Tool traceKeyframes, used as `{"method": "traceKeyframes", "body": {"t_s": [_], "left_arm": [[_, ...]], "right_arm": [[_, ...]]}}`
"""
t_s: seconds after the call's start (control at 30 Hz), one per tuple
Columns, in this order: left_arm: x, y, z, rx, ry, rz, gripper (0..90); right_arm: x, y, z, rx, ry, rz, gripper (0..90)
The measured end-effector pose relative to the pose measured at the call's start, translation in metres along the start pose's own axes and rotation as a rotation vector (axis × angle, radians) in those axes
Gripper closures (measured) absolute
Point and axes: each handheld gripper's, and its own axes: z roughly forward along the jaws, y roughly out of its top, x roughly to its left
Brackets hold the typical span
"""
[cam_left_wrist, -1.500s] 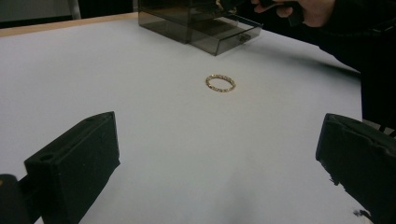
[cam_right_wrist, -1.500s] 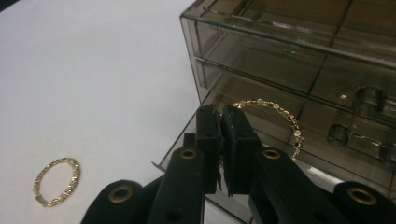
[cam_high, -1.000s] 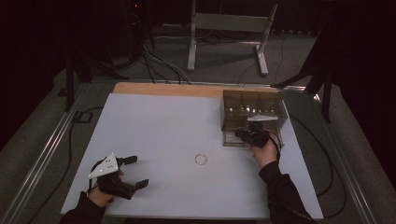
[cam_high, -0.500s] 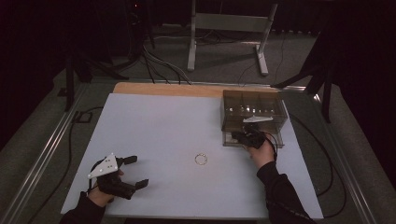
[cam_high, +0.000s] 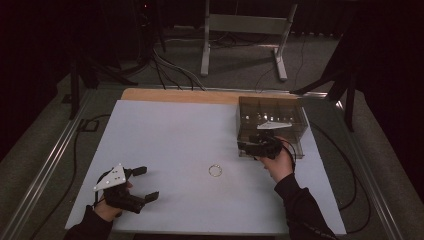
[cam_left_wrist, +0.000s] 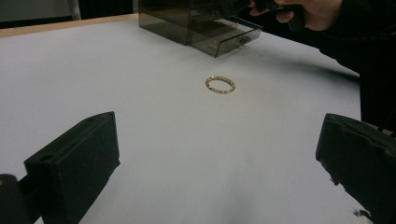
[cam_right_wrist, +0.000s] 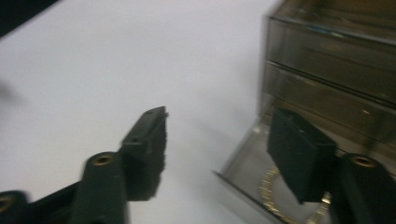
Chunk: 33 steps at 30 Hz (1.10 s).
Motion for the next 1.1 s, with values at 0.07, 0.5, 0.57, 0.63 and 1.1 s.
{"method": "traceKeyframes", "body": {"t_s": [0.07,0.5,0.57,0.63,1.1], "left_arm": [[0.000,0.000,0.000,0.001,-0.001,0.002,0.5],[0.000,0.000,0.000,-0.002,-0.003,0.002,0.5],[-0.001,0.000,0.000,0.000,-0.002,0.004,0.5],[0.000,0.000,0.000,0.000,-0.003,0.003,0.5],[0.000,0.000,-0.001,-0.002,-0.004,0.000,0.5]], "right_arm": [[0.007,0.002,-0.001,-0.001,0.037,0.003,25.6],[0.048,-0.002,0.008,0.016,0.155,-0.085,14.9],[0.052,-0.004,0.011,0.020,0.159,-0.091,15.0],[0.055,-0.007,0.014,0.029,0.166,-0.098,15.1],[0.066,-0.026,0.043,0.114,0.149,-0.109,22.5]]}}
